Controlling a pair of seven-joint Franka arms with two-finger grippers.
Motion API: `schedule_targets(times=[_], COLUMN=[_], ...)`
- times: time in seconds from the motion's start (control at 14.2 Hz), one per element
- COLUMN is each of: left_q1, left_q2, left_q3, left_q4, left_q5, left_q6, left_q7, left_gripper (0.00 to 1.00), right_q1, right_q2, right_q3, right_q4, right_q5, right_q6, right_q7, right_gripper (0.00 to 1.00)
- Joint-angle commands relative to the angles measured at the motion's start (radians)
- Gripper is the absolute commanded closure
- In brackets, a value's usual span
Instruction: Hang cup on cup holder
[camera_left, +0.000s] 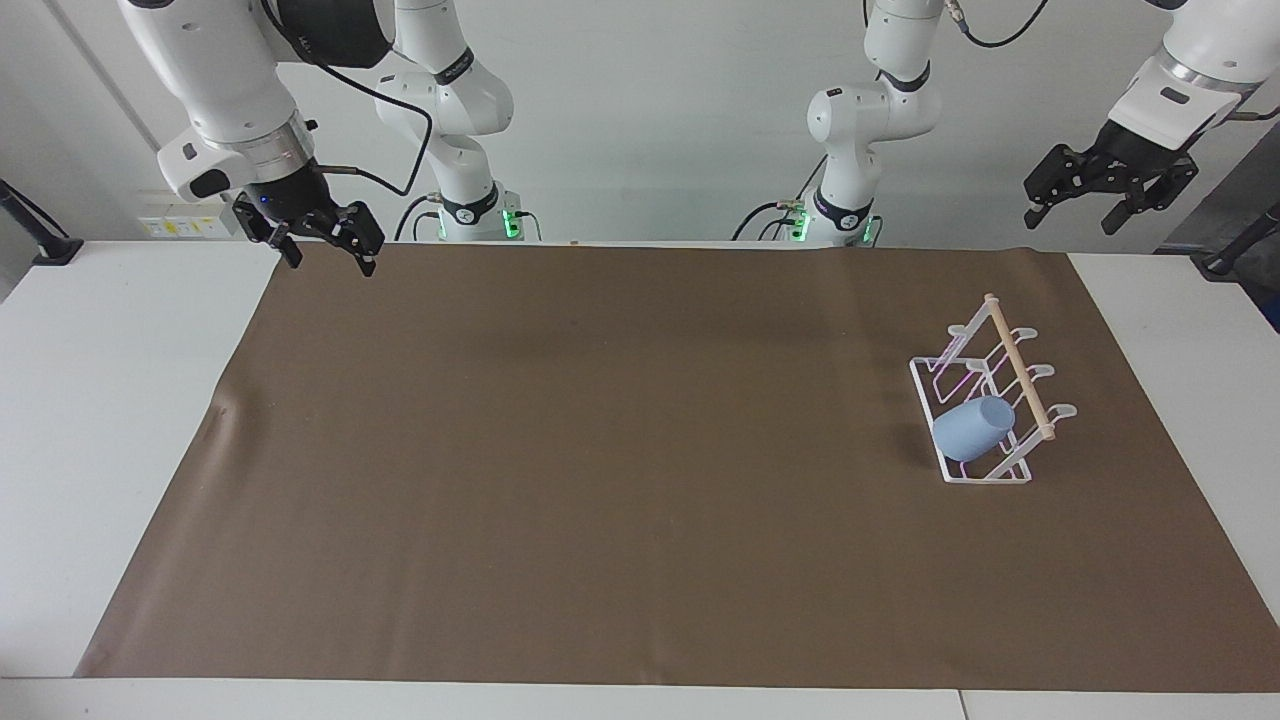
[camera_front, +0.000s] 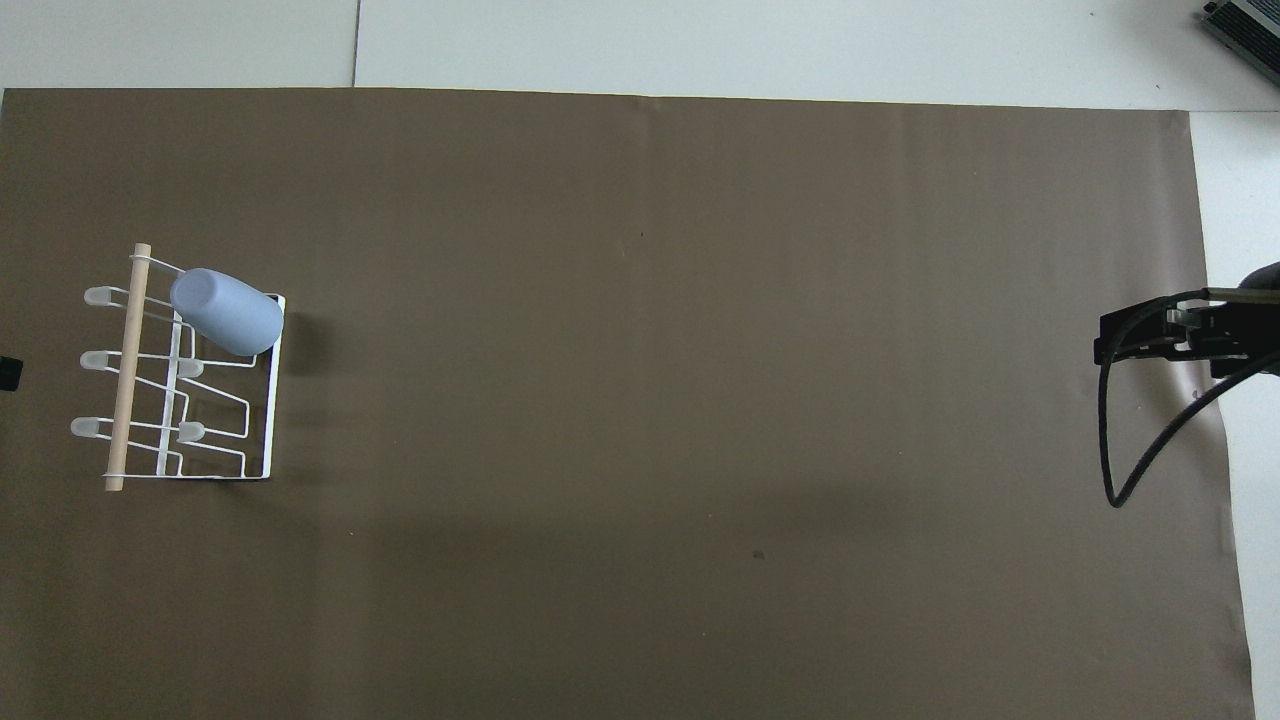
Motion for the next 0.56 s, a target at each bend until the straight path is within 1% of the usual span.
schedule_targets(times=[0.0, 0.14, 0.49], left_q1=[0.005, 0.005, 0.005], left_q2=[-0.043, -0.055, -0.057], left_q3=[0.001, 0.008, 0.008], left_q4=[-0.069, -0.095, -0.096], left_q5=[0.013, 0.013, 0.013], left_q6=[0.036, 0.056, 0.059], left_q7=[0.020, 0.020, 0.011], left_gripper=[0.00, 0.00, 0.00], right_q1=[-0.009, -0.009, -0.012], right_q2=[-0.020, -0.020, -0.022], right_q3=[0.003, 0.005, 0.003], right_q4=[-0.026, -0.026, -0.029], right_q5=[0.005, 0.005, 0.005], right_q6=[0.015, 0.015, 0.015], right_q7=[-0.015, -0.017, -0.017], right_gripper=[0.00, 0.00, 0.00])
